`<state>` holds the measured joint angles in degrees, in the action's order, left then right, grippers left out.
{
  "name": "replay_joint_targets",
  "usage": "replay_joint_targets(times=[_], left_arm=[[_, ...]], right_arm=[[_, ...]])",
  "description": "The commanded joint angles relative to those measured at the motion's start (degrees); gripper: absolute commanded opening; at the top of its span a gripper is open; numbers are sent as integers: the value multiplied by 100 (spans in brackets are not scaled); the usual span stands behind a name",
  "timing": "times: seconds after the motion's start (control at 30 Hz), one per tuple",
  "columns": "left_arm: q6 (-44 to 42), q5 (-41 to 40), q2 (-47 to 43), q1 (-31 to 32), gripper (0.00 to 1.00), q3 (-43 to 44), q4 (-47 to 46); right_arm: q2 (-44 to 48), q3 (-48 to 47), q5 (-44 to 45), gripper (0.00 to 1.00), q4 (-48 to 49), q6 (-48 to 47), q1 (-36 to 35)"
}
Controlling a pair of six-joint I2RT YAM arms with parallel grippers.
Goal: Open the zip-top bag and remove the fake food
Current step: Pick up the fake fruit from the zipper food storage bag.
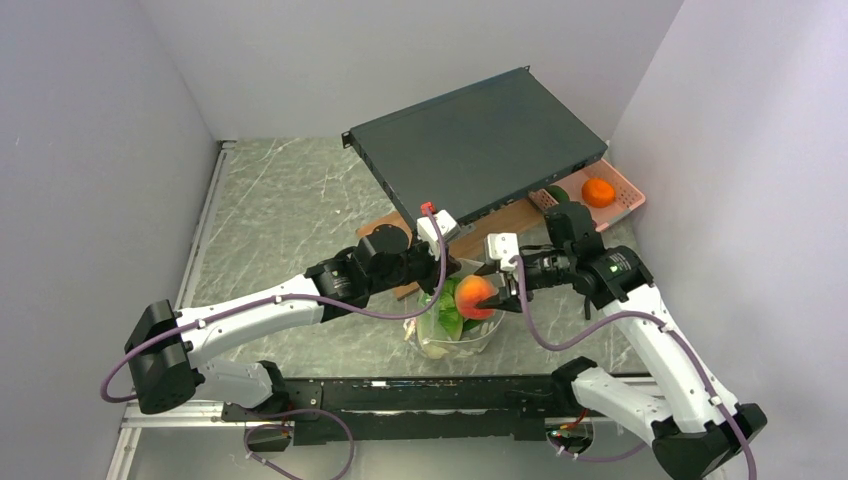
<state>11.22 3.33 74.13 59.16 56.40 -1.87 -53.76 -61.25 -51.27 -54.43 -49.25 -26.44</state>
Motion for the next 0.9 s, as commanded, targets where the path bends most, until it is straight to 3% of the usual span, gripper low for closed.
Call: replay_joint_targets(times=[0.0, 0.33, 0.87], left_arm=[[32, 23, 224, -1, 0, 114, 176], [-5, 2, 237, -9, 0, 139, 178], [-5, -13, 132, -16, 0, 38, 178]], right_arm=[[212, -286, -423, 0, -129, 89, 367], [480, -219, -1161, 0, 331, 918, 1267], [863, 542, -2164, 0, 2419, 3766, 2773]])
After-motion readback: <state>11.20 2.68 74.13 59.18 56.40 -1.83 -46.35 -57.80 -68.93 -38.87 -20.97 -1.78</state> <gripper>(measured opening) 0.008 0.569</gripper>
